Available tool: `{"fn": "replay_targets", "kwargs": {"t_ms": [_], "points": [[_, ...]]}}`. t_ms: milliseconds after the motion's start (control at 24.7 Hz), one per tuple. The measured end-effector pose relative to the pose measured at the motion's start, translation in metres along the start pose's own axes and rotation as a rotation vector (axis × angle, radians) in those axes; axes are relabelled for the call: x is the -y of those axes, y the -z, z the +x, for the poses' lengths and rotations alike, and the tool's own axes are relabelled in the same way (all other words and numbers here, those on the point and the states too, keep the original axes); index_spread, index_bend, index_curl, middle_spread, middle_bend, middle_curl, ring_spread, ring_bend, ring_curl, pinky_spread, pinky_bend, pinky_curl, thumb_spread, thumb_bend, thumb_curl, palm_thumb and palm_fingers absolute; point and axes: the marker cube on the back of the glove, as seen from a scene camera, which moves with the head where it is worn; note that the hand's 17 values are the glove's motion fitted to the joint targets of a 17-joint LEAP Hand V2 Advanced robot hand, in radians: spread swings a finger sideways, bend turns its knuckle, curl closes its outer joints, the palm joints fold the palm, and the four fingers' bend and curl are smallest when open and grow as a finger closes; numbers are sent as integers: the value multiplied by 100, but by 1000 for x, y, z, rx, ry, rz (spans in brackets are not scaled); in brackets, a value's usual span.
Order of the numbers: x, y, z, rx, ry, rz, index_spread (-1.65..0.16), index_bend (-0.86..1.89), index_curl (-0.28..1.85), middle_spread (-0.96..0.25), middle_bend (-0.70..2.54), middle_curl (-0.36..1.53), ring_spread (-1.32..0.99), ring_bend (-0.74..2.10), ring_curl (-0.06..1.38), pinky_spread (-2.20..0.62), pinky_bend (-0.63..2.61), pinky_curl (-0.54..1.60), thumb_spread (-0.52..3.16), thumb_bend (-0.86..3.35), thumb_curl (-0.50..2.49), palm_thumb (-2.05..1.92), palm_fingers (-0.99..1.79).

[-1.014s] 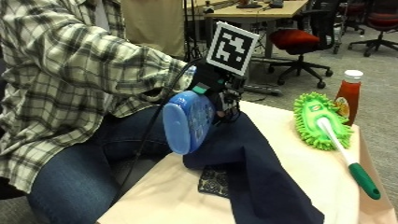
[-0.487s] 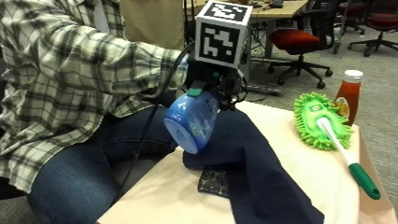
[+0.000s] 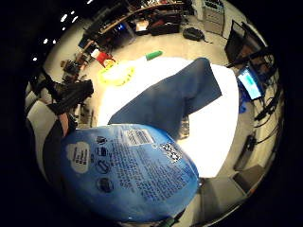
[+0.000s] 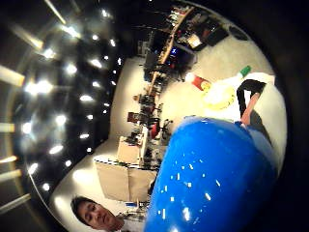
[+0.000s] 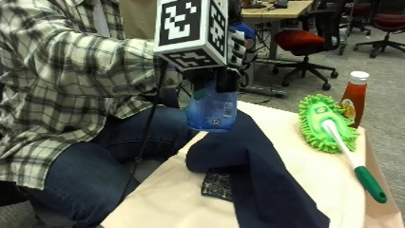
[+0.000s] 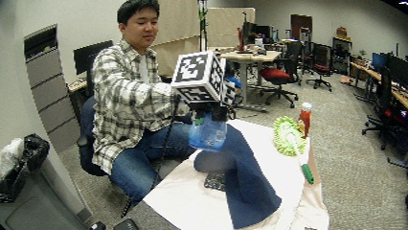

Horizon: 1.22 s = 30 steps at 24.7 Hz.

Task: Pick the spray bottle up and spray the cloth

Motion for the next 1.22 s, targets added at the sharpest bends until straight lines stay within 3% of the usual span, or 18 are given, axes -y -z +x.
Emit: {"fn": "replay_targets", "kwargs": {"t_ms": [284, 568, 892, 1217], "points": [[-2, 2, -12, 261, 52, 81, -27, 42, 61, -15, 67, 52, -23, 67, 48, -18, 32, 39, -12, -3, 72, 104, 136], [15, -22, -32, 396, 106, 64, -28, 42, 61, -15, 67, 52, -23, 67, 48, -18, 32, 39, -12, -3, 72, 105, 136], [74, -98, -36, 597, 153, 58, -28, 44, 61, -15, 66, 52, -23, 64, 47, -17, 33, 39, -12, -2, 73, 105, 134], [90, -207, -10, 643, 162, -134, -28, 43, 61, -14, 66, 52, -23, 63, 47, -15, 32, 39, -11, -2, 73, 106, 132]]}}
